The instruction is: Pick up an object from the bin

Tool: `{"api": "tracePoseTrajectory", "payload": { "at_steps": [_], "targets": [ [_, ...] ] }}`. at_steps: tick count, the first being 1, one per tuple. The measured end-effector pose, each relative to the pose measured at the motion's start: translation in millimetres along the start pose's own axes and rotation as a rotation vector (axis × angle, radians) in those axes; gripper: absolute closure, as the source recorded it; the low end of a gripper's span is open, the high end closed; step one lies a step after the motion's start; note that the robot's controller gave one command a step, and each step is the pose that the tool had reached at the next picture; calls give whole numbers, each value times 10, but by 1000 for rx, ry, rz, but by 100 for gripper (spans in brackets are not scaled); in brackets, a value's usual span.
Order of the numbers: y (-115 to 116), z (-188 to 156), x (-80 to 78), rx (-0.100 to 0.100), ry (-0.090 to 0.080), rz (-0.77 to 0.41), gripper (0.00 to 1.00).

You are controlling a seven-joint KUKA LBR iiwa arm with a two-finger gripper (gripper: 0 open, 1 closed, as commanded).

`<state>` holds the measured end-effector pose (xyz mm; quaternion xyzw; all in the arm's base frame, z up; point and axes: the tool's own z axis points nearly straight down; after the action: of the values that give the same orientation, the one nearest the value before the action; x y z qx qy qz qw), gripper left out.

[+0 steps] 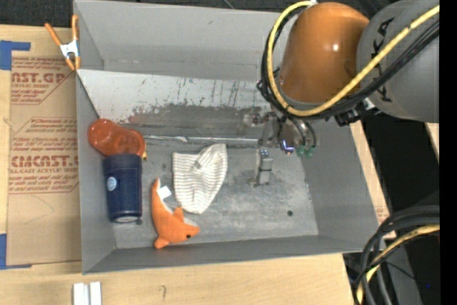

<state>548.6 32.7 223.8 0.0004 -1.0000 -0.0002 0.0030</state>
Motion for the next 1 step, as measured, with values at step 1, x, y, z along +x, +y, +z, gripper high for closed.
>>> {"api": "tracePoseTrajectory", "payload": {
  "at_steps": [1],
  "targets": [
    [-1,-48,-12,-1,-8,0,0]
  ]
}}
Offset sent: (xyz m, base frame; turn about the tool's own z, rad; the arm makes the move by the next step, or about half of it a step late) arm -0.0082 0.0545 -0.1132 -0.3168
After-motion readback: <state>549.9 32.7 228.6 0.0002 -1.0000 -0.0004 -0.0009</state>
